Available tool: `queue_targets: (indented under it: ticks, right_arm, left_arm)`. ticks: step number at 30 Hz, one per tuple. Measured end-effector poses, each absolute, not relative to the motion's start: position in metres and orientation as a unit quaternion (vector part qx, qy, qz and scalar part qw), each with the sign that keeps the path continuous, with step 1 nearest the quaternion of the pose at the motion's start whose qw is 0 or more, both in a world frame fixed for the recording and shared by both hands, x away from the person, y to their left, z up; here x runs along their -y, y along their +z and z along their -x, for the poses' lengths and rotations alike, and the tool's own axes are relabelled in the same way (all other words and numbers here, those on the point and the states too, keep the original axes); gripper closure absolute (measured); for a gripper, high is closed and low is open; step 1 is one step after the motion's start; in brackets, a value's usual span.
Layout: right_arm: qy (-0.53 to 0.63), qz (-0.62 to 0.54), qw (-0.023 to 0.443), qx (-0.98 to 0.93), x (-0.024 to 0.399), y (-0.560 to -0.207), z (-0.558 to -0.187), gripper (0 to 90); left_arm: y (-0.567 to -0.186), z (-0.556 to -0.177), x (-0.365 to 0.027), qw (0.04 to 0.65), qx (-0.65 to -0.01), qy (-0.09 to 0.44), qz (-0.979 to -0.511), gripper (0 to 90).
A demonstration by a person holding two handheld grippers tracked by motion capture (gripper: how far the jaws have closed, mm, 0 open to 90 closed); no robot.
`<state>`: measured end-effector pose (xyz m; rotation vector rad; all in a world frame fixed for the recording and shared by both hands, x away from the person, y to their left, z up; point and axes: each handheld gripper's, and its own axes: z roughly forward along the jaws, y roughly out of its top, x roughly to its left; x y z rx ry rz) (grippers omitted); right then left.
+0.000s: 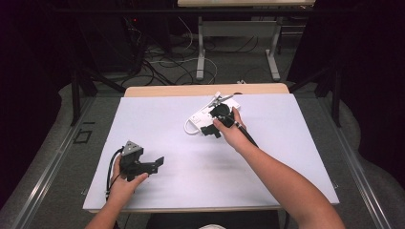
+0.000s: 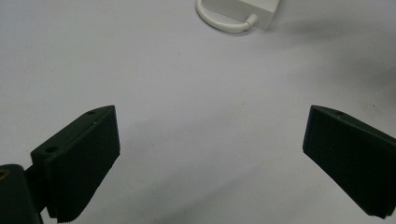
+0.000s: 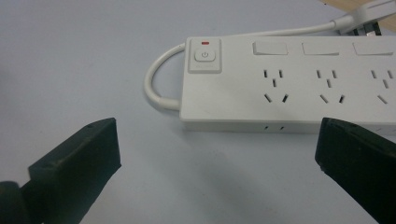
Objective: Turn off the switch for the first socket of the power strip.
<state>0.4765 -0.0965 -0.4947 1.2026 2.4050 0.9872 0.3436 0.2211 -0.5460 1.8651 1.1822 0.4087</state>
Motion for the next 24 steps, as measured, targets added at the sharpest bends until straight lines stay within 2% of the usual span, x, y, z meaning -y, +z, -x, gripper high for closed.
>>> queue_targets:
  ticks: [24]
  right_arm:
    - [0.359, -0.399, 0.114, -0.836, 0.137, -0.508, -0.433, 0.0]
  left_arm:
    - [-0.547, -0.344, -0.220, 0.430, -0.477, 0.164, -0.749, 3.8]
